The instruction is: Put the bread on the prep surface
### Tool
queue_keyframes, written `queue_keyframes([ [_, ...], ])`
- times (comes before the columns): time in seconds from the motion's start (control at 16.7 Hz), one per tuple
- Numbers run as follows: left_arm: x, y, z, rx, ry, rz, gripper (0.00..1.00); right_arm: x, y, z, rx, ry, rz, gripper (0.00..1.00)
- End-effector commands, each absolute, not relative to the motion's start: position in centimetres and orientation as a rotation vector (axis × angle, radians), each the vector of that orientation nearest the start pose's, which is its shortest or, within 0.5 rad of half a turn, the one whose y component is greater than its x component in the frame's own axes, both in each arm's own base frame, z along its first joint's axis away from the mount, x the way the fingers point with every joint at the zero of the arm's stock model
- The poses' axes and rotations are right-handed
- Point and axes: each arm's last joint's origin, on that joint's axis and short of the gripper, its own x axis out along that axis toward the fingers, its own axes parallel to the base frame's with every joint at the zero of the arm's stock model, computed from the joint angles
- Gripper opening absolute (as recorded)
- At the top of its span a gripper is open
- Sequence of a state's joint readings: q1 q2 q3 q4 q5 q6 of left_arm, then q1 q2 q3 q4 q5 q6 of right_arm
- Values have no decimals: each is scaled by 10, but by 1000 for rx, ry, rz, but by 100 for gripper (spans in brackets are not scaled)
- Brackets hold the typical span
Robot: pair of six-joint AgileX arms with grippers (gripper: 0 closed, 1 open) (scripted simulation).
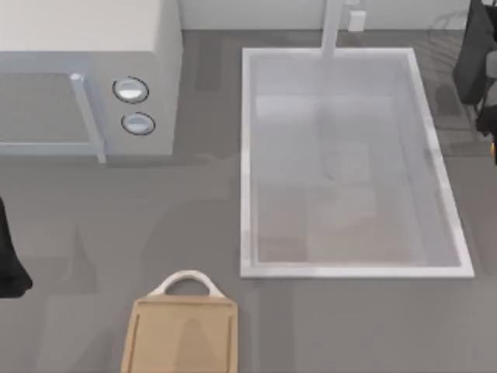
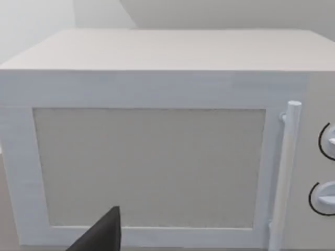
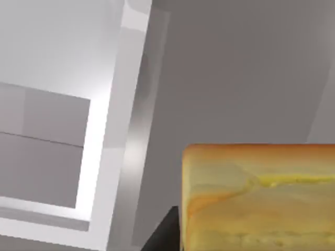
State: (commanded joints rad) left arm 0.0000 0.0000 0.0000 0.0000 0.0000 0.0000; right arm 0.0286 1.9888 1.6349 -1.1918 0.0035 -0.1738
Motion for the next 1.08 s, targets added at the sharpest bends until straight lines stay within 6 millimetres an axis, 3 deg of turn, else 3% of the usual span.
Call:
queue_keyframes([
  [0.12, 106, -1, 160, 0, 0, 0, 100, 390, 69, 212, -278, 1526, 267, 0],
  [0.24, 106, -1, 160, 0, 0, 0, 100, 381, 140, 209, -422, 1510, 409, 0],
  [0.42, 106, -1, 160, 0, 0, 0, 100, 342, 244, 200, -656, 1471, 643, 0],
  [0.54, 106, -1, 160, 0, 0, 0, 100, 310, 297, 194, -792, 1436, 785, 0],
  [0.84, 106, -1, 160, 0, 0, 0, 100, 244, 375, 187, -1048, 1311, 1063, 0],
  [1.08, 106, -1, 160, 0, 0, 0, 100, 209, 406, 185, -1173, 1223, 1193, 0],
])
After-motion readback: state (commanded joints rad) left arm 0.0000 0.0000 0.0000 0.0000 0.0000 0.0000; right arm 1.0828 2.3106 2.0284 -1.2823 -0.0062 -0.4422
